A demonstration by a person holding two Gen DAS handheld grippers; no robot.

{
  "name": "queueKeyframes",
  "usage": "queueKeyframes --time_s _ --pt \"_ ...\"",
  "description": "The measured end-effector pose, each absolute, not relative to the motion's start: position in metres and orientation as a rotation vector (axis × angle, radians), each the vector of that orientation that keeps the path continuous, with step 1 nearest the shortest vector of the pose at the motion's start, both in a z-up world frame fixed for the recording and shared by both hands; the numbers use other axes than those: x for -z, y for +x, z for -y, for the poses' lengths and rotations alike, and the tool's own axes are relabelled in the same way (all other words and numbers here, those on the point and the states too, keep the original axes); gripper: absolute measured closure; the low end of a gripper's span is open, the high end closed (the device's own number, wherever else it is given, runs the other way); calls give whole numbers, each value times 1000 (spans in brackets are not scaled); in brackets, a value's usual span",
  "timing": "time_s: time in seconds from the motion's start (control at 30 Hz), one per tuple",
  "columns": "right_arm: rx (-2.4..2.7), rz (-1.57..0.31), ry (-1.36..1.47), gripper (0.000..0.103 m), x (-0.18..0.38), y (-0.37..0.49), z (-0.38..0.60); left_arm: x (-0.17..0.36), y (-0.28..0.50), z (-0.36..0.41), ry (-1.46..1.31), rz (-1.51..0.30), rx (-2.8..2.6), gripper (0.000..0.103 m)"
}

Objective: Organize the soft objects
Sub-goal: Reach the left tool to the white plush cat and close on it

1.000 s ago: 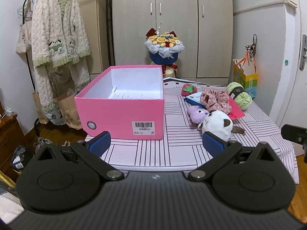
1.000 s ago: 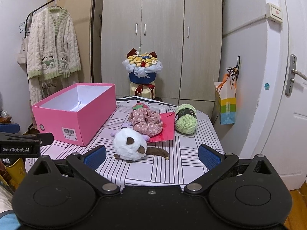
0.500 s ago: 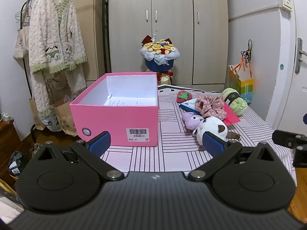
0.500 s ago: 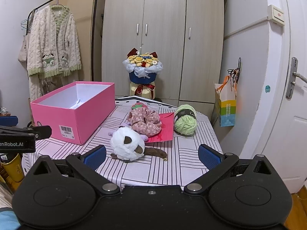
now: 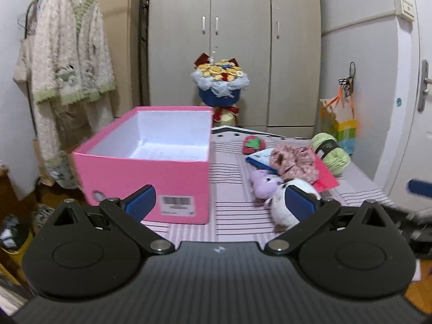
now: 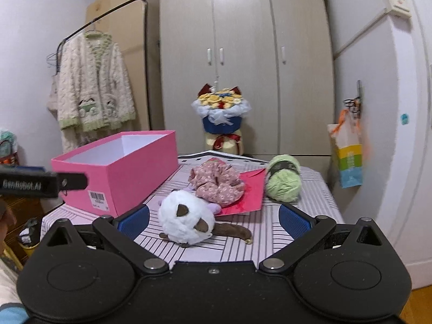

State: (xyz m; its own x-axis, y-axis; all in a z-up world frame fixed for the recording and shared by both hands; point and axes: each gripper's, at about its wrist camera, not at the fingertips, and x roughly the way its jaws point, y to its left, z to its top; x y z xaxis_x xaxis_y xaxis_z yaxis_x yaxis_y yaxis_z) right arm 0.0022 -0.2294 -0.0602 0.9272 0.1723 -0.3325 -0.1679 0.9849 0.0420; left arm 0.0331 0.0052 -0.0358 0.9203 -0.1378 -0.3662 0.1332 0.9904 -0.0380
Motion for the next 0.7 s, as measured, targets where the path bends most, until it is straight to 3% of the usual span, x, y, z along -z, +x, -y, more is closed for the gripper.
queueKeyframes --time_s 0.23,0.67,0.7 --pt "-297 -405 -95 0 90 51 216 52 66 16 -15 -427 266 4" --pt "-399 -531 12 1 125 114 214 88 132 47 -115 -574 429 9" --pt "-413 -534 16 5 126 117 213 89 135 50 -109 -583 442 12"
